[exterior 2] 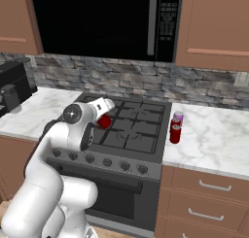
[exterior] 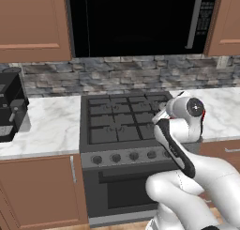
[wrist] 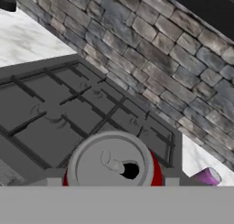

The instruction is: Four empty soda cans are scattered around the kitchen. Gather all the cans and cluster them next to the stove for recycling.

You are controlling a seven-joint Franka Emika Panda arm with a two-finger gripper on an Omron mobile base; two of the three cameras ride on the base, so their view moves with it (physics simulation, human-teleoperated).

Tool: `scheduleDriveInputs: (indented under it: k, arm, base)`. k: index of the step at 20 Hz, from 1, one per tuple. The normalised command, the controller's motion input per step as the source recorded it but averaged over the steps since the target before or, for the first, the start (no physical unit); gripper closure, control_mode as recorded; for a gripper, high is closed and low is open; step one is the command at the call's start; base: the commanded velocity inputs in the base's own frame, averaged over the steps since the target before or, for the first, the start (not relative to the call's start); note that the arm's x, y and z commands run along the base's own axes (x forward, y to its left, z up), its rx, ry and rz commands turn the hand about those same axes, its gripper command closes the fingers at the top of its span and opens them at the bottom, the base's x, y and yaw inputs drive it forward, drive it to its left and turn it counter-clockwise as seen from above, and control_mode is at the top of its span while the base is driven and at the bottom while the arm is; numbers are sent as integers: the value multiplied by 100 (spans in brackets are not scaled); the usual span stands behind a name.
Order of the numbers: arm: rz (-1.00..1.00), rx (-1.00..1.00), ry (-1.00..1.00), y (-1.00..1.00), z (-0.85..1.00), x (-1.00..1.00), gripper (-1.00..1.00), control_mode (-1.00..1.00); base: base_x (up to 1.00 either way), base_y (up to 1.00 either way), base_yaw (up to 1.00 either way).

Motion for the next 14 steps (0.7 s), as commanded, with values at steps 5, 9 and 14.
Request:
scheduleDriveInputs:
  k: [5, 9, 14]
  arm:
    - [0, 0, 0, -73, 0, -16, 100, -100]
    - [0, 0, 0, -66, -3, -14, 100, -100]
    - [0, 0, 0, -52, -1, -7, 100, -100]
  base:
    - [0, 0, 0]
    - [0, 0, 0]
    - [0, 0, 0]
